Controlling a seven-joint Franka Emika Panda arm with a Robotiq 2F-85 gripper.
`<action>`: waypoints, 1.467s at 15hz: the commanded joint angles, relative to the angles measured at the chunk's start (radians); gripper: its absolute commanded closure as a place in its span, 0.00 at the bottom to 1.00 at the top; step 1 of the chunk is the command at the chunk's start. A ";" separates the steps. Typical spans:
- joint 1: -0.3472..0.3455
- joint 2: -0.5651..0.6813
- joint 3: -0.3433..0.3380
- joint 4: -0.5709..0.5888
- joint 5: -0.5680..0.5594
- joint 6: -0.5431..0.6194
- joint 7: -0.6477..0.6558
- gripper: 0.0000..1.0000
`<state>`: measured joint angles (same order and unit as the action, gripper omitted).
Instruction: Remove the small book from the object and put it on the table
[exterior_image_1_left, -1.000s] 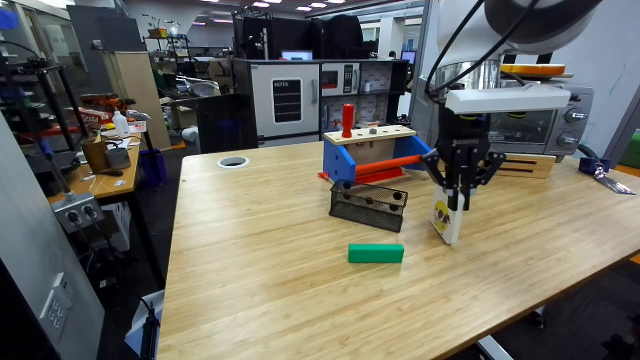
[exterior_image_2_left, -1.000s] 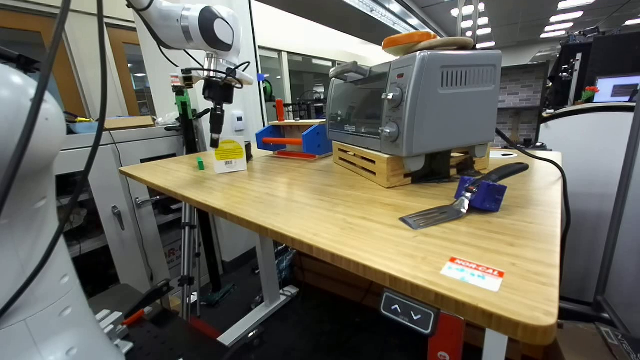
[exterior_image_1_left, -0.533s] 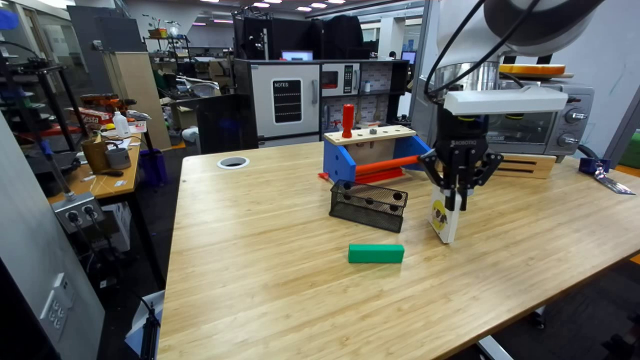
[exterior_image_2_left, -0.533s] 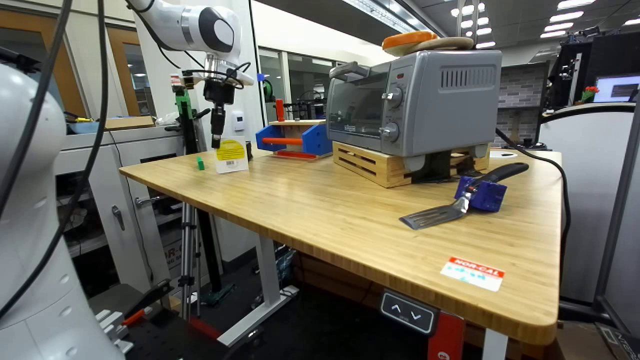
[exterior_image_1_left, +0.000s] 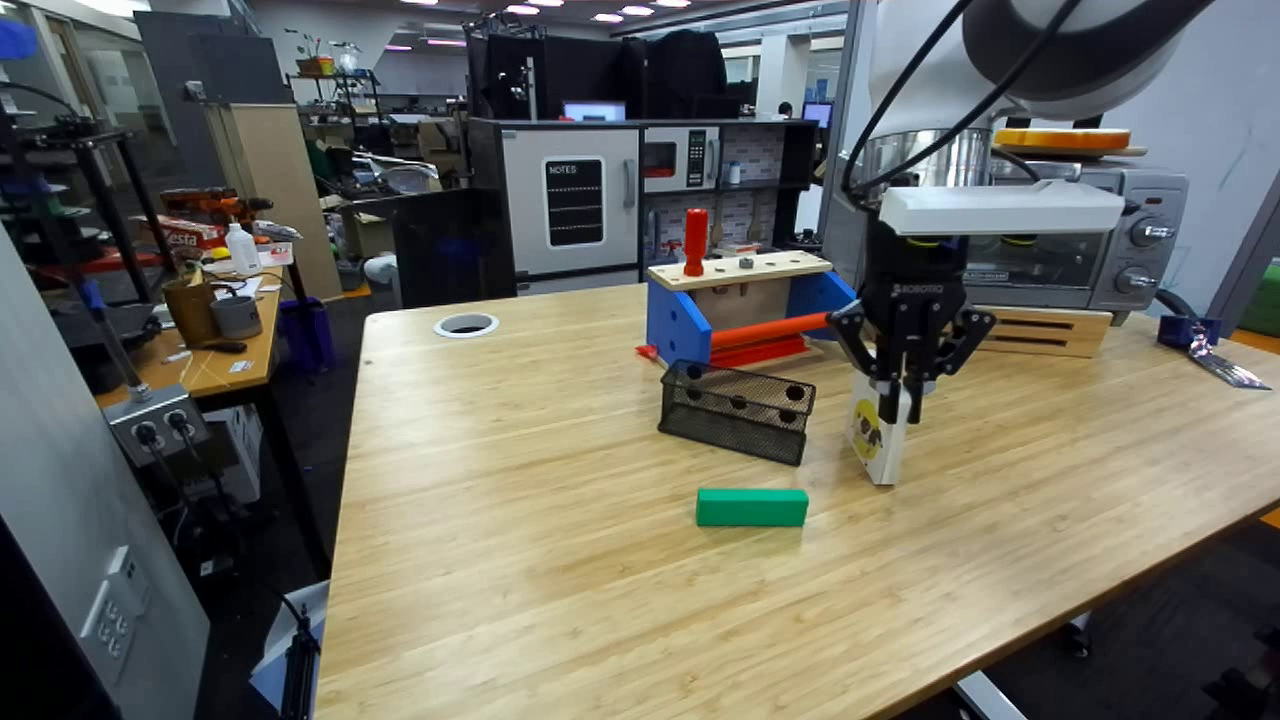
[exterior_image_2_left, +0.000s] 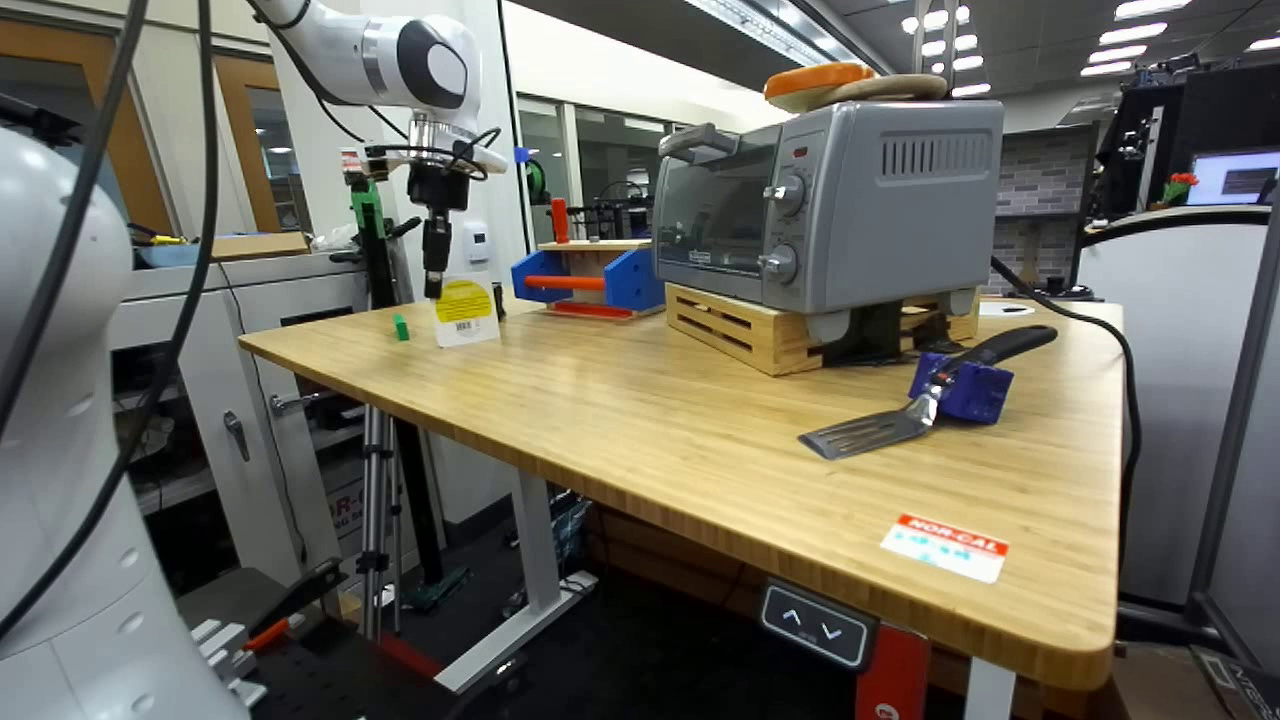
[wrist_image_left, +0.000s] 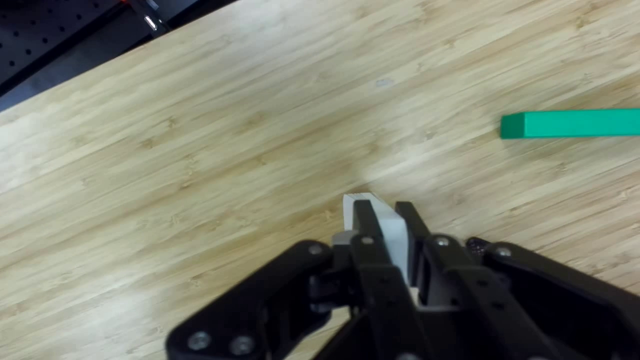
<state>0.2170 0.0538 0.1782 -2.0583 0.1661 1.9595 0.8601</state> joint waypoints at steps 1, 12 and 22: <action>-0.002 0.044 0.004 -0.024 0.007 0.074 -0.017 0.96; -0.010 0.046 -0.002 -0.041 0.037 0.129 -0.065 0.48; -0.014 0.065 -0.018 -0.045 0.058 0.186 -0.131 0.00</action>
<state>0.2144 0.1176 0.1606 -2.0964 0.1931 2.1208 0.7704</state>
